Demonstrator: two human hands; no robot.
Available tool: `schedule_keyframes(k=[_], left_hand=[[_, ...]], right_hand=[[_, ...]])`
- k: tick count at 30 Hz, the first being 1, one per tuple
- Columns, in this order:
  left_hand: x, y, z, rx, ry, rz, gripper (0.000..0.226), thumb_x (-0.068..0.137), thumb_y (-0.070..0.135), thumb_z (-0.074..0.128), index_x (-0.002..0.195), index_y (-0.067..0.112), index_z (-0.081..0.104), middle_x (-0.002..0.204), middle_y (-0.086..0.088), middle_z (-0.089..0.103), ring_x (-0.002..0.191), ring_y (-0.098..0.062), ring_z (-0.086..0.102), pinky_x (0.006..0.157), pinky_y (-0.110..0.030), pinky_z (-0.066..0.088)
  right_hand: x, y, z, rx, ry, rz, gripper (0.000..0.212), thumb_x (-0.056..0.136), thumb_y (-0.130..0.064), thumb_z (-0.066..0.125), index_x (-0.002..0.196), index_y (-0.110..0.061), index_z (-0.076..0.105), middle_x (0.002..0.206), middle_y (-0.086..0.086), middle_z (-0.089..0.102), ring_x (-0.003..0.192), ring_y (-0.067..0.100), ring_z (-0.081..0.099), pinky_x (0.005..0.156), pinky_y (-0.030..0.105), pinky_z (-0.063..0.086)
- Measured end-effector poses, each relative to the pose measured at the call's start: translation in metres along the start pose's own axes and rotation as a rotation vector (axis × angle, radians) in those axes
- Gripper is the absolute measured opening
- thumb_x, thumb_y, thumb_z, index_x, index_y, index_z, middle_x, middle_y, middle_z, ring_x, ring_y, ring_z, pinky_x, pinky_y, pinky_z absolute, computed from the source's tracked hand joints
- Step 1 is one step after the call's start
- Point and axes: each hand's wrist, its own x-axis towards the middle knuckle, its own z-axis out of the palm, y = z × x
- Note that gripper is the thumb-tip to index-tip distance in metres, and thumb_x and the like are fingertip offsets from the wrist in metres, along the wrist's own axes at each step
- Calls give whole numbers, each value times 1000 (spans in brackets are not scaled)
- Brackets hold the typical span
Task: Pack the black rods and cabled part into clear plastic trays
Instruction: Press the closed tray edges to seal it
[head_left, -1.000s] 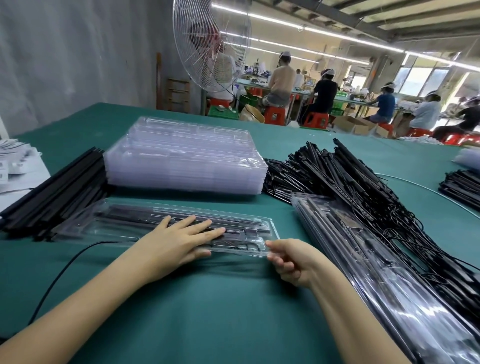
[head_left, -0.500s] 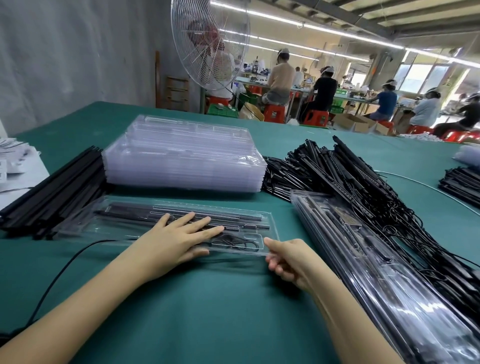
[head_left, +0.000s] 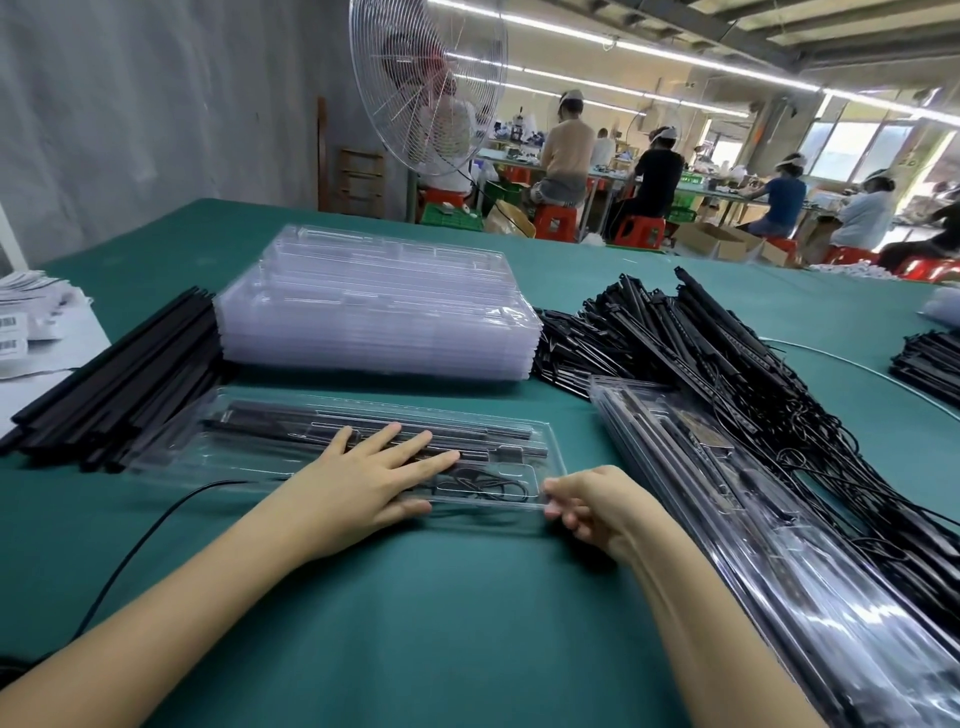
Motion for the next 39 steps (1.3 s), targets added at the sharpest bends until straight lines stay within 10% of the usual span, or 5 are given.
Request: schedule_keyframes(k=[18, 24, 26, 30, 39], left_hand=[[2, 2, 4, 95, 76, -24, 54, 92, 57, 7, 127, 48, -32, 160, 8, -3, 148, -24, 2, 115, -51, 15], [-7, 7, -16, 138, 199, 50, 55, 87, 45, 29, 130, 26, 58, 122, -4, 66, 105, -31, 66, 70, -54, 57], [-7, 9, -12, 89, 194, 43, 55, 89, 48, 26, 137, 31, 48, 131, -2, 60, 113, -31, 62, 79, -55, 54], [-1, 3, 3, 56, 114, -20, 53, 92, 61, 8, 130, 49, -28, 159, 15, -1, 148, -15, 3, 117, -45, 13], [-28, -45, 5, 7, 164, -142, 87, 86, 71, 31, 130, 37, -35, 144, 22, -18, 132, 7, -17, 117, -28, 1]], right_hand=[[3, -6, -6, -79, -198, 22, 30, 98, -22, 45, 70, -11, 47, 44, -2, 43, 28, 5, 30, 29, 12, 19], [5, -6, -8, -11, -249, 77, 31, 98, -24, 48, 71, -8, 45, 42, -3, 43, 27, 2, 28, 24, 12, 16], [5, -6, -7, 12, -228, 77, 31, 97, -21, 48, 69, -8, 45, 40, -3, 43, 25, 2, 28, 24, 11, 15], [5, -6, -5, 50, -178, 70, 32, 96, -18, 50, 66, -7, 44, 36, 0, 42, 22, 4, 28, 25, 10, 15], [8, 1, -4, 81, -82, -38, 34, 94, -18, 55, 63, -7, 46, 36, 2, 44, 23, 6, 29, 28, 8, 19]])
